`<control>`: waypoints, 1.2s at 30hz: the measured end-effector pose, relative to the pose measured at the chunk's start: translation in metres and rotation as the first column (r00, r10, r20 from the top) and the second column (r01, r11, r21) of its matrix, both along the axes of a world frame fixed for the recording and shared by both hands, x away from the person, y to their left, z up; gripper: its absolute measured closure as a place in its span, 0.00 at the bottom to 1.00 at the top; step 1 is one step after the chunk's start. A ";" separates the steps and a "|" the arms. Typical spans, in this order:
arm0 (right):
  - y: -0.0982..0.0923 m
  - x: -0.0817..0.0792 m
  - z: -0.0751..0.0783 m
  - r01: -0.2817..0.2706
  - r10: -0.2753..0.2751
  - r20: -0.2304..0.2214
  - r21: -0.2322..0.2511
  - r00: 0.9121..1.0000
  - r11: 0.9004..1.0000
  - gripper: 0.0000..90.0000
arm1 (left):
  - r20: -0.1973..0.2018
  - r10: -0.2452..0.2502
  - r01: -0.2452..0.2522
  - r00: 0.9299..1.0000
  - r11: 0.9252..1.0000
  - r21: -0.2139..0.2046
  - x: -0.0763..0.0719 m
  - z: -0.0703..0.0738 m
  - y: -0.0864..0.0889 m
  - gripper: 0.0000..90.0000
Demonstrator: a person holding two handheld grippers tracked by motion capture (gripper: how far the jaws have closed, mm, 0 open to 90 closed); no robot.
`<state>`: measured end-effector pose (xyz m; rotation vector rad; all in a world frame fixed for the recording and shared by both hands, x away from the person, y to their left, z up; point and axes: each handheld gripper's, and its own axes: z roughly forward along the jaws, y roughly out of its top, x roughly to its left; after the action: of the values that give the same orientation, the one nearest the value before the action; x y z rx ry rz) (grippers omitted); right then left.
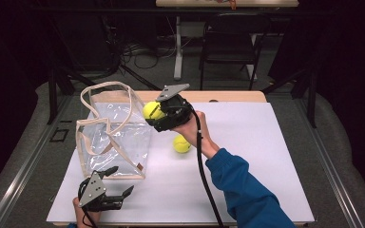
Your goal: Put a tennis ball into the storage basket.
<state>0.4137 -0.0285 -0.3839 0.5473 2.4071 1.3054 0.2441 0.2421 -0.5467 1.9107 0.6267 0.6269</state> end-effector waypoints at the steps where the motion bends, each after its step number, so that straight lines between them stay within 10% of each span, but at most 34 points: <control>1: 0.001 0.001 0.001 -0.001 0.001 0.000 -0.001 1.000 1.000 0.29 | 0.000 0.000 0.000 1.000 1.000 0.000 0.000 0.000 0.000 0.18; 36: 0.013 0.012 0.032 -0.003 0.002 0.028 0.028 1.000 1.000 0.29 | 0.003 -0.009 0.009 1.000 1.000 -0.001 0.000 0.000 0.000 0.18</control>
<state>0.4257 -0.0152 -0.3519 0.5300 2.3704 1.3415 0.2444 0.2426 -0.5466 1.9104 0.6160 0.6233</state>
